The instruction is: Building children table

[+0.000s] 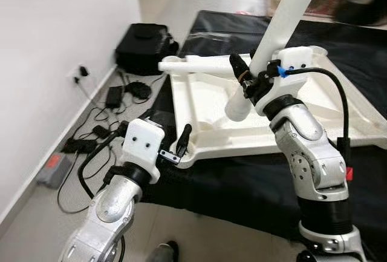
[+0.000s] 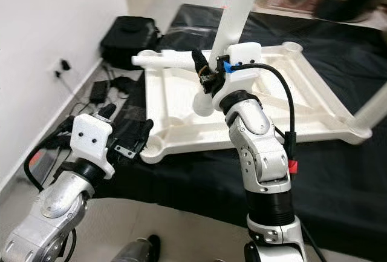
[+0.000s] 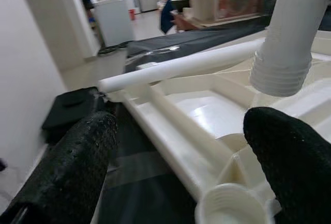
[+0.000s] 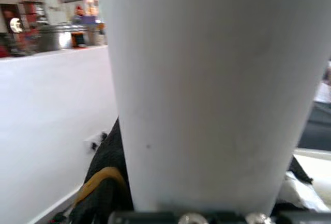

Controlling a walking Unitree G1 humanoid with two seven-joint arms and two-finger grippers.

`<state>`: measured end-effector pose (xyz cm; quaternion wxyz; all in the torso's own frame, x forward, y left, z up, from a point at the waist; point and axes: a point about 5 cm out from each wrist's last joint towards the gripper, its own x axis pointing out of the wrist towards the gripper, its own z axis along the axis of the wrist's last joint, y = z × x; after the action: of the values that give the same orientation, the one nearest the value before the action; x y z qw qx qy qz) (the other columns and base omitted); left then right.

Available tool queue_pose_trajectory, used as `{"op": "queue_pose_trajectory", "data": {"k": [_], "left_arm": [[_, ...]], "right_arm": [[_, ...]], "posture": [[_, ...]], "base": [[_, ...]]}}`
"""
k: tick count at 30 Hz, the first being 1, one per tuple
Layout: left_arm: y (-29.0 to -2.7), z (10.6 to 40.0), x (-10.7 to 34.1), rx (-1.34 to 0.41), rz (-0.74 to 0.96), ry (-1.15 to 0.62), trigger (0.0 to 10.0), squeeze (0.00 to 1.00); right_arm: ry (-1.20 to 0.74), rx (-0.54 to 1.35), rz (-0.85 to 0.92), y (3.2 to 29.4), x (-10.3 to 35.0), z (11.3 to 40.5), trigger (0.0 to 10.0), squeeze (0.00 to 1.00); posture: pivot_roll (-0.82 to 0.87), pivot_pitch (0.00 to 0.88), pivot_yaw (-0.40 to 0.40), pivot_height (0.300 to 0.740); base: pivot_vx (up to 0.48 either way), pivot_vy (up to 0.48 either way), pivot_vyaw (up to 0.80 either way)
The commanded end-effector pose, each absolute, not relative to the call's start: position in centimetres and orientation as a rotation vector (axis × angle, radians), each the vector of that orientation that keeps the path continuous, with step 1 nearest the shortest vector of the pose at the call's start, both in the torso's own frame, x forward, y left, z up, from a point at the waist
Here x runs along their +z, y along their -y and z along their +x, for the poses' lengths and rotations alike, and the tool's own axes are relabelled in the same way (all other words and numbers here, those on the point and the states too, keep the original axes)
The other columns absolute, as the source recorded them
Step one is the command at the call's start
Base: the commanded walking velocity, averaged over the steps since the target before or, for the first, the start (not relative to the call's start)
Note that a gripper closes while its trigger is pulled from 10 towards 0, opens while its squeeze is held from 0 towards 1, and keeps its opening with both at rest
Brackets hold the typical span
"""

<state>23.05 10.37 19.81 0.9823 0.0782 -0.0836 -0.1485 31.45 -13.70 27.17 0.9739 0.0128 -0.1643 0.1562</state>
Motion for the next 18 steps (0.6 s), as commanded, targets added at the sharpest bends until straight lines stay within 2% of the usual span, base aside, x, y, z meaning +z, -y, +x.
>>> {"op": "queue_pose_trajectory", "data": {"k": [1,8,18], "left_arm": [[-10.2,22.7,19.6,-0.304,0.159,0.162,10.0,0.00],[-10.3,22.6,19.5,-0.296,0.162,0.158,10.0,0.00],[-10.4,22.7,19.4,-0.282,0.163,0.152,10.0,0.00]], "right_arm": [[0.353,0.314,0.019,13.9,27.5,31.2,10.0,0.00],[0.359,0.299,0.013,14.4,27.8,31.4,10.0,0.00],[0.381,0.233,0.010,16.4,28.7,32.2,10.0,0.00]], "posture": [[0.13,0.155,-0.051,0.740],[0.13,0.151,-0.051,0.740],[0.13,0.152,-0.047,0.740]], "base": [[0.000,0.000,0.79],[0.000,0.000,0.79],[0.000,0.000,0.79]]}}
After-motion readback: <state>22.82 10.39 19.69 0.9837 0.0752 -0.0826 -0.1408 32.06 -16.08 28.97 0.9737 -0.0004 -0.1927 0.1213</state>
